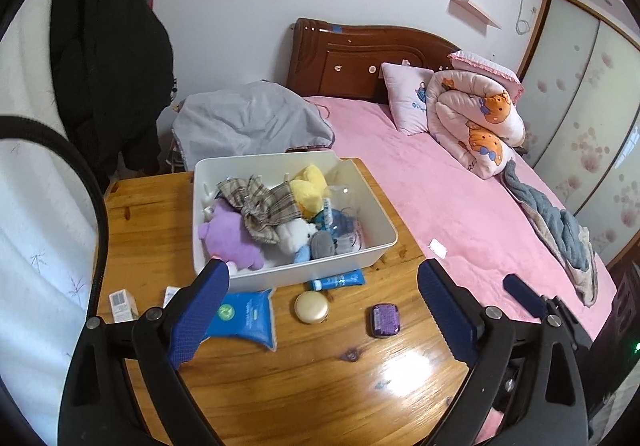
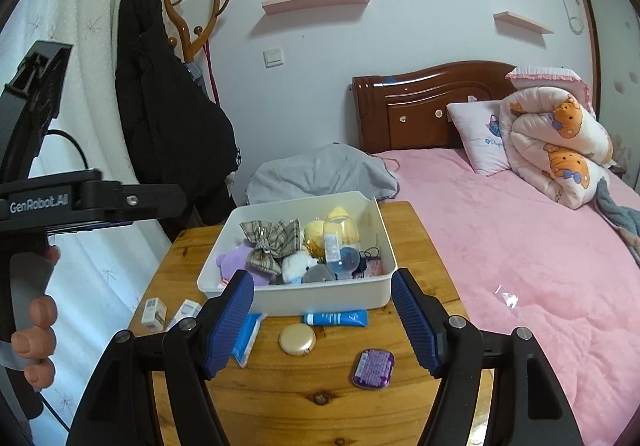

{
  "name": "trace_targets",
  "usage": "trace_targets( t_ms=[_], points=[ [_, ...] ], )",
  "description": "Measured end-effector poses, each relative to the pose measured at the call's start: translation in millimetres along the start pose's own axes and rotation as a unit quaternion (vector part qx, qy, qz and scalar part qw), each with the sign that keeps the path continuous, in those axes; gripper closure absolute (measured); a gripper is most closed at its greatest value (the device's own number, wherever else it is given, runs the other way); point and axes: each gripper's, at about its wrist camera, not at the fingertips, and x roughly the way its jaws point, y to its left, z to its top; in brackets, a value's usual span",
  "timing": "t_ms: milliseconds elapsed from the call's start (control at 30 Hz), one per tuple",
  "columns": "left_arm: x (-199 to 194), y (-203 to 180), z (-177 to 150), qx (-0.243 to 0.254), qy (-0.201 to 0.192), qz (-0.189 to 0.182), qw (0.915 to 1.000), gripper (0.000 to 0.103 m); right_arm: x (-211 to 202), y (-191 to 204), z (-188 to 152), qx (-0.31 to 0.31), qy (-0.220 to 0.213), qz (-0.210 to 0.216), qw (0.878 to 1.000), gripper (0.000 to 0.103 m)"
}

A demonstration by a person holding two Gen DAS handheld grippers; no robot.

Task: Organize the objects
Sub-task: 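Withdraw both tools from the tray back toward the table items, then grasp the blue Hipapa pouch with the left tool while the right tool grasps the purple tin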

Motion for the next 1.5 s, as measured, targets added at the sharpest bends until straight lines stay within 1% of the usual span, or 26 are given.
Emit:
trace_targets(
  t_ms=[200, 367, 500, 733, 867, 1033, 1167, 1267, 1333, 1367, 1500],
  points=[
    [-6, 13, -30, 0.0, 0.0, 0.012, 0.9999, 0.007, -7, 1, -10, -0.011, 0.003, -0.013, 1.0, 0.031],
    [-2, 20, -53, 0.003, 0.004, 0.026, 0.9996, 0.006, -7, 3, -19, -0.02, 0.006, -0.026, 0.999, 0.031],
    [6, 28, -68, -0.003, 0.009, 0.034, 0.9994, 0.006, -1, 0, -30, -0.021, 0.022, -0.034, 0.999, 0.031],
    [28, 45, -91, -0.025, 0.039, 0.042, 0.998, 0.006, 16, -8, -50, -0.018, 0.056, -0.052, 0.997, 0.031],
    [41, 51, -100, -0.027, 0.056, 0.048, 0.9969, 0.006, 29, -16, -61, -0.011, 0.078, -0.062, 0.995, 0.031],
    [64, 56, -112, -0.03, 0.083, 0.044, 0.9951, 0.006, 46, -27, -76, 0.002, 0.105, -0.073, 0.992, 0.031],
    [85, 62, -118, -0.048, 0.106, 0.039, 0.9924, 0.006, 62, -34, -87, 0.01, 0.126, -0.08, 0.989, 0.031],
    [104, 72, -120, -0.082, 0.125, 0.03, 0.9883, 0.006, 75, -36, -94, 0.013, 0.14, -0.083, 0.987, 0.031],
    [117, 84, -120, -0.123, 0.141, 0.018, 0.9822, 0.006, 82, -37, -97, 0.013, 0.147, -0.082, 0.986, 0.031],
    [123, 91, -121, -0.148, 0.147, 0.012, 0.9779, 0.006, 88, -37, -99, 0.013, 0.152, -0.082, 0.985, 0.031],
    [143, 120, -121, -0.254, 0.16, -0.001, 0.9537, 0.007, 105, -40, -107, 0.011, 0.166, -0.084, 0.982, 0.031]
  ],
)
